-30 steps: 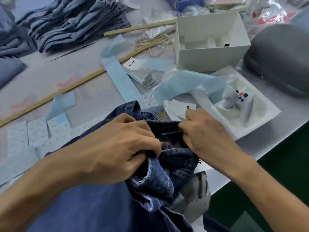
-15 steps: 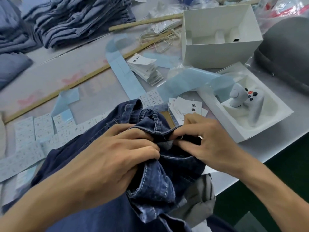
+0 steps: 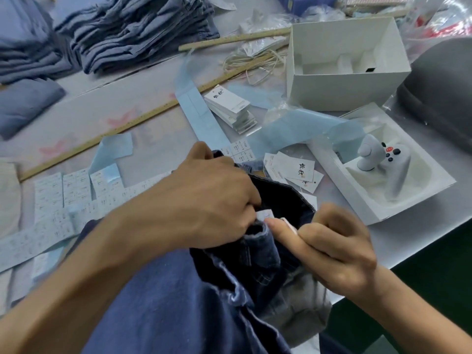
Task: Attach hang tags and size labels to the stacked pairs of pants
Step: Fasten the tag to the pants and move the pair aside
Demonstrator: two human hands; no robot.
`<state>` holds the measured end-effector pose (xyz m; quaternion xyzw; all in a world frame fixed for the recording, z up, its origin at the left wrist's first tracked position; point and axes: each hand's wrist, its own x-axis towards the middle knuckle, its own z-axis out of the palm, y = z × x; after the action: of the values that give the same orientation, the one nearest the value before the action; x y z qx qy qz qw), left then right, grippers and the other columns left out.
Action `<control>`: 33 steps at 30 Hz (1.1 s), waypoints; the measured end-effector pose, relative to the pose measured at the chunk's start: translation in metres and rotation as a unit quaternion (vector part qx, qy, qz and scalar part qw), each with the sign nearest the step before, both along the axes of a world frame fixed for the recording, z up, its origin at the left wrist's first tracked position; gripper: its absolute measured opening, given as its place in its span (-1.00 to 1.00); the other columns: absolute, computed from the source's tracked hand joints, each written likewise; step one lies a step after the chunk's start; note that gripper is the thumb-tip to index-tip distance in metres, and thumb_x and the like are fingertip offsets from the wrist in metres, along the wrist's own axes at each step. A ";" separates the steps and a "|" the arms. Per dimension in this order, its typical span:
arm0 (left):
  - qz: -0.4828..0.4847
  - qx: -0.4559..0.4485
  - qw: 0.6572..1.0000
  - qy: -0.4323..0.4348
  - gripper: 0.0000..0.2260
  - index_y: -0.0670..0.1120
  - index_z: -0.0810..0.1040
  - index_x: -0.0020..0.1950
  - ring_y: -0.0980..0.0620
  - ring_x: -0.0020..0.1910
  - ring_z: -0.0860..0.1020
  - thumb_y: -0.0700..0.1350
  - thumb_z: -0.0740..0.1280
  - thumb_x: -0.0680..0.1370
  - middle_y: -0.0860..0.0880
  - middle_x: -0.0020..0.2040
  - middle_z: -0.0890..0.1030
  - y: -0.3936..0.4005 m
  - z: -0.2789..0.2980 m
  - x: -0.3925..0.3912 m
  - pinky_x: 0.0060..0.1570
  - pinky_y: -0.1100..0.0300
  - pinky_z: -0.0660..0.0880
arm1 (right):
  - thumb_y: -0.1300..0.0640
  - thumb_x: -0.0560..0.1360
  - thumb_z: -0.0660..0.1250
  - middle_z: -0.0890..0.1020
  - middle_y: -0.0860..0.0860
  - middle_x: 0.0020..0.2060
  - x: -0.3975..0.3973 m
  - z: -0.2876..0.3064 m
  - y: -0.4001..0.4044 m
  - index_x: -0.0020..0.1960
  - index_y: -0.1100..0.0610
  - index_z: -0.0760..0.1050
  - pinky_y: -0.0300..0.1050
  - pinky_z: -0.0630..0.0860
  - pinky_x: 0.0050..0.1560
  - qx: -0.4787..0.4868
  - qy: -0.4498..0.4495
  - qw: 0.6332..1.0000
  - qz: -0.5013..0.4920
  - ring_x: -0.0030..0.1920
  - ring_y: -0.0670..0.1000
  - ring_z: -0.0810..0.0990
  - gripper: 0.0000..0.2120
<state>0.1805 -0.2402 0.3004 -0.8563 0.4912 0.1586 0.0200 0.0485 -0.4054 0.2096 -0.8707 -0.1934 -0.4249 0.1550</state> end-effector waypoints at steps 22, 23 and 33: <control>0.100 -0.347 0.924 0.125 -0.90 0.09 0.63 0.01 0.18 0.08 0.55 -0.02 0.32 0.63 0.19 -0.07 0.61 0.016 -0.031 -0.023 0.19 0.11 0.40 | 0.08 0.54 0.45 0.54 -0.17 -0.29 -0.017 -0.003 0.022 -0.15 -0.05 0.65 -0.39 0.33 -0.22 0.419 0.310 0.845 -0.119 -0.26 -0.09 0.50 -0.90; 0.114 -0.431 0.883 0.146 -0.88 0.00 0.64 0.08 0.08 0.17 0.56 -0.09 0.31 0.65 0.08 0.07 0.61 0.022 -0.030 -0.026 0.18 0.16 0.45 | 0.12 0.55 0.45 0.54 -0.19 -0.29 -0.019 -0.003 0.019 -0.13 -0.01 0.66 -0.40 0.33 -0.21 0.414 0.297 0.849 -0.141 -0.25 -0.11 0.50 -0.91; 0.211 -0.371 0.903 -0.048 -0.81 0.11 0.55 0.21 0.09 -0.04 0.50 0.04 0.24 0.63 0.18 0.04 0.56 0.036 -0.076 -0.097 -0.08 0.15 0.49 | 0.05 0.63 0.32 0.69 -0.24 -0.22 0.005 0.049 -0.013 -0.03 -0.16 0.69 -0.49 0.42 -0.36 0.477 0.213 0.837 -0.166 -0.32 -0.27 0.57 -0.81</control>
<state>0.0835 -0.2040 0.2246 -0.8918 0.3212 -0.0763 -0.3093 0.0533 -0.4186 0.2588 -0.7770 0.2180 -0.2879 0.5156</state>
